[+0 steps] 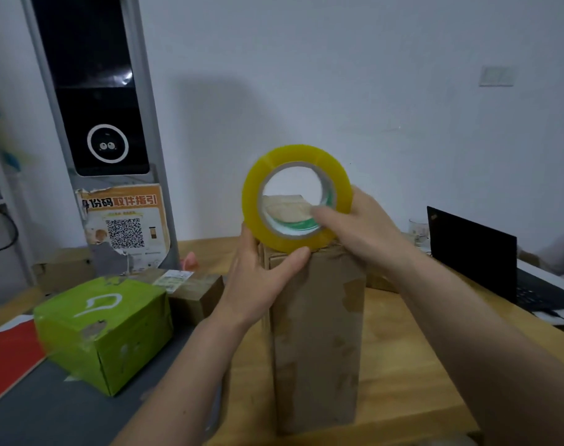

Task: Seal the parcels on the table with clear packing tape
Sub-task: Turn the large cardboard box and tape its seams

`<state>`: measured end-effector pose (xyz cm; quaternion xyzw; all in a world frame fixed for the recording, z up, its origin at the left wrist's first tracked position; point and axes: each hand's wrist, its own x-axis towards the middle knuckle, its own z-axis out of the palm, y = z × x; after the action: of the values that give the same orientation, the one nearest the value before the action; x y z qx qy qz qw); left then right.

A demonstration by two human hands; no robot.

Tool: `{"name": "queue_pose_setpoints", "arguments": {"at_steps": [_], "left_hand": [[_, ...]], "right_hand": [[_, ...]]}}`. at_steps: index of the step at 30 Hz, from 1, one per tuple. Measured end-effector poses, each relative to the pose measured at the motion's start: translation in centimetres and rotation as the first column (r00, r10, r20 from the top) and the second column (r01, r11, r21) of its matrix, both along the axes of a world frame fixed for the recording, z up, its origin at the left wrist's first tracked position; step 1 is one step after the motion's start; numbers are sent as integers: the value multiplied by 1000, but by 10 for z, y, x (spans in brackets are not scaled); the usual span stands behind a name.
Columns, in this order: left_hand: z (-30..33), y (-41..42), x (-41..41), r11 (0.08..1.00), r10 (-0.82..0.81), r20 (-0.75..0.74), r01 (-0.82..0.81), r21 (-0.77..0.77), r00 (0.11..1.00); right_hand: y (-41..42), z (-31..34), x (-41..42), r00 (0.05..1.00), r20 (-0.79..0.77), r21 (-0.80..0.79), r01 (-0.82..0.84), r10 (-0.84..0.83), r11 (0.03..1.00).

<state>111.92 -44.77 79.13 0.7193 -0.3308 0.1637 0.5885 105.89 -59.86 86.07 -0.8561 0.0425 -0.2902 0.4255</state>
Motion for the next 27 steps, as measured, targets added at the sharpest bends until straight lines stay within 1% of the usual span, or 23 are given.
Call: {"name": "queue_pose_setpoints", "arguments": {"at_steps": [1,2,3,4,5,6,10,16,20,22,24,26,27], "left_hand": [[-1,1,0,1000,-1,23,0,28,1000],[-1,2,0,999,6,37,-8,53,999],[-3,2,0,998,11,40,-14,66,999],[-4,1,1,997,7,46,-10,79,999],[-6,-2,1,996,2,62,-7,88,998],[-8,-4,2,996,1,81,-9,92,997],[-11,-7,3,998,8,101,-15,64,995],[-4,-4,2,996,27,130,-38,87,991],[-14,-10,1,999,53,332,-54,-7,942],[-21,-14,1,997,72,390,-60,-42,918],[-20,-16,1,994,107,424,-80,-81,899],[-16,-16,3,987,158,495,-124,-101,854],[-13,-15,4,985,173,530,-141,-101,830]], "right_hand": [[-10,0,0,999,31,132,10,-14,991],[-21,1,-1,997,69,302,9,-31,953],[-31,0,-3,993,103,462,-2,-51,887],[-37,-2,-6,988,133,572,-11,-80,820],[-40,-4,-6,983,147,621,-9,-106,784],[-41,-7,-4,981,149,640,-1,-124,768],[-38,-15,-1,984,165,675,-59,-73,736],[-32,-26,4,993,108,596,-32,-40,803],[-40,-19,2,985,154,559,-24,-75,829],[-45,-17,1,985,153,572,-22,-80,820],[-51,-14,-2,987,150,558,-45,-48,828],[-58,-7,-6,990,138,510,-83,14,856],[-62,-4,-7,991,128,508,-102,43,855]]}}
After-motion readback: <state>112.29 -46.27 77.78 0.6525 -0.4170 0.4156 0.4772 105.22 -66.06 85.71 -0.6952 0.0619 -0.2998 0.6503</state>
